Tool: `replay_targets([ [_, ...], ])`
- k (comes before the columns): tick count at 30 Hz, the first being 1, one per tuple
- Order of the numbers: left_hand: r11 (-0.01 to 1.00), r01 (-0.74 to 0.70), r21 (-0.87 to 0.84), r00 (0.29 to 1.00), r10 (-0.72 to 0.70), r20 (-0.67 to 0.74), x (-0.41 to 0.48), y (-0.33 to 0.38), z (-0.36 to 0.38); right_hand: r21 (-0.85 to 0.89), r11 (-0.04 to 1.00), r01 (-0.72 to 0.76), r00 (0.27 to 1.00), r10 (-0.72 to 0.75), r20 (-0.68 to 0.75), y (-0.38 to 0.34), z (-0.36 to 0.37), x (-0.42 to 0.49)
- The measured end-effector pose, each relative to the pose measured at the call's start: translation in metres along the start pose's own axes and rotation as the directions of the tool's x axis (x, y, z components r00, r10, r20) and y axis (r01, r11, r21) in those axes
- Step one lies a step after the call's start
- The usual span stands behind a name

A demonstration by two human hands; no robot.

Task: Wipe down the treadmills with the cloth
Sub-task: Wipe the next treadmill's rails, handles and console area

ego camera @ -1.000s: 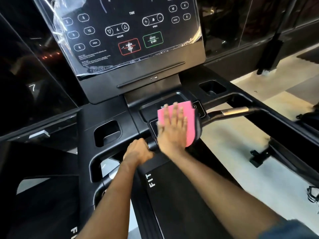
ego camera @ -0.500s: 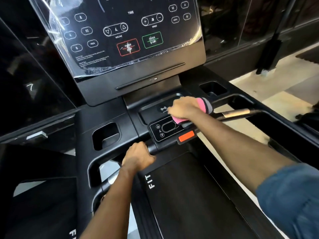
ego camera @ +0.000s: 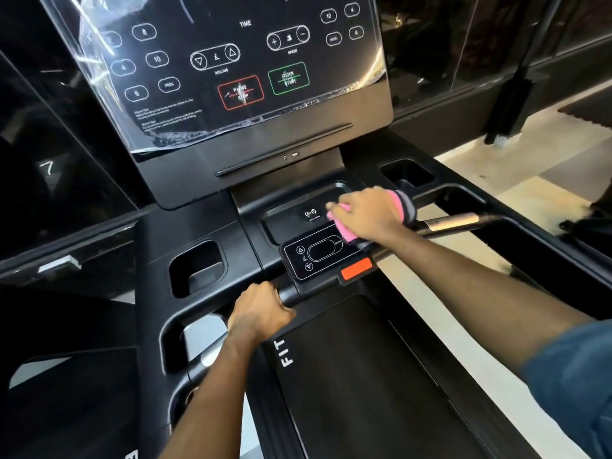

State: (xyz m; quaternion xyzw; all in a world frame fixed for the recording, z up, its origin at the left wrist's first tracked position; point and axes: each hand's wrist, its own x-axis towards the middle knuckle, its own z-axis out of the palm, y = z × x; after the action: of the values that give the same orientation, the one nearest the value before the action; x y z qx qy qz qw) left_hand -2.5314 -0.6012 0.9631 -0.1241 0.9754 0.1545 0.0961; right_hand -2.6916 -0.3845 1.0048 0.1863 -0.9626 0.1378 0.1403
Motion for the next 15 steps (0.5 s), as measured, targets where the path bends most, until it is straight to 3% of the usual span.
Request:
replay_targets([
  [2,1.0,-0.009,0.013,1.0,0.009,-0.004,0.002,-0.002,0.002,0.137,0.959,-0.249,0.965,0.258,-0.054,0.024,0.002,-0.003],
  [4,1.0,-0.017,0.014,1.0,0.017,-0.013,0.002,-0.002,0.004,0.296,0.828,-0.475,0.85,0.52,-0.09,0.03,0.011,-0.012],
  [8,0.999,-0.035,0.018,0.999,0.036,-0.022,0.004,-0.002,0.006,0.332,0.806,-0.49,0.734,0.587,-0.34,0.001,0.044,-0.051],
  [11,0.999,-0.031,0.027,0.999,0.032,-0.031,0.004,-0.003,0.006,0.435,0.714,-0.549,0.661,0.689,-0.297,-0.031,0.062,-0.078],
  [13,0.999,-0.032,0.015,0.999,0.032,-0.025,0.004,-0.003,0.005,0.585,0.64,-0.498,0.636,0.728,-0.256,-0.053,0.07,-0.096],
  [15,0.999,-0.039,0.012,0.999,0.04,-0.019,0.004,-0.004,0.005,0.795,0.451,-0.406,0.61,0.781,-0.132,-0.077,0.07,-0.11],
])
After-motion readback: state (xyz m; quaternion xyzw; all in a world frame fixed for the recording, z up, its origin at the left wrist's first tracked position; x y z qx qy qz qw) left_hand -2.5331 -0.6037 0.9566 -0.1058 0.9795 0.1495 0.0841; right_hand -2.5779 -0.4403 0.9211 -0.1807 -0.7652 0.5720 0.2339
